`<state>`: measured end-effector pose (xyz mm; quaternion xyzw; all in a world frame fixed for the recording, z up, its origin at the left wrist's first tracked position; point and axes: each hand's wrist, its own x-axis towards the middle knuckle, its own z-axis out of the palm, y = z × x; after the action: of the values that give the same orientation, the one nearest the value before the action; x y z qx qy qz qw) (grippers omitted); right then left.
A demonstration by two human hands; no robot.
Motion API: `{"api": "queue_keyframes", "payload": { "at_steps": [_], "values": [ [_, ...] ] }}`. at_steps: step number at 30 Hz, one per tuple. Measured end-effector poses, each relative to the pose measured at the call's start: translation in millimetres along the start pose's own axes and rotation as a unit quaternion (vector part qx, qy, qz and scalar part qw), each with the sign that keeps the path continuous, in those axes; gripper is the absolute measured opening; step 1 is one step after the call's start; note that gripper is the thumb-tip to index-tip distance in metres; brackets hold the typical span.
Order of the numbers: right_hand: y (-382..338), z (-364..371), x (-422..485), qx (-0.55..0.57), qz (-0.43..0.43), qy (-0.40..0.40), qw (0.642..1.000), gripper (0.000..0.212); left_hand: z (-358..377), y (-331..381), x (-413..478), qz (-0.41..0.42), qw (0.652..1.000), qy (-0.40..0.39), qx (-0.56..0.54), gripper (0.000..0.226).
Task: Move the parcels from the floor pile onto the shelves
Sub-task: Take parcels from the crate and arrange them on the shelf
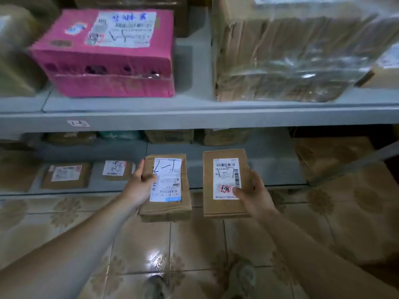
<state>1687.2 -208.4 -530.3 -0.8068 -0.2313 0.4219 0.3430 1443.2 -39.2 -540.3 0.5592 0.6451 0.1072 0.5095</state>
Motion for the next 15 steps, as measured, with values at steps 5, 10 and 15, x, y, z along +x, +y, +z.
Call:
{"api": "queue_keyframes", "payload": {
  "at_steps": [5, 10, 15],
  "values": [
    [72.0, 43.1, 113.0, -0.005, -0.025, -0.022, 0.999, 0.044, 57.6, -57.5, 97.1, 0.008, 0.999, 0.017, -0.038, 0.063],
    [126.6, 81.9, 209.7, -0.02, -0.08, 0.028, 0.996, 0.062, 100.2, -111.2, 185.3, 0.034, 0.997, 0.055, -0.037, 0.065],
    [166.9, 122.7, 283.4, -0.009, -0.109, 0.037, 0.993, 0.063, 131.4, -145.1, 250.2, 0.076, 0.99, 0.097, -0.063, 0.064]
  ]
}}
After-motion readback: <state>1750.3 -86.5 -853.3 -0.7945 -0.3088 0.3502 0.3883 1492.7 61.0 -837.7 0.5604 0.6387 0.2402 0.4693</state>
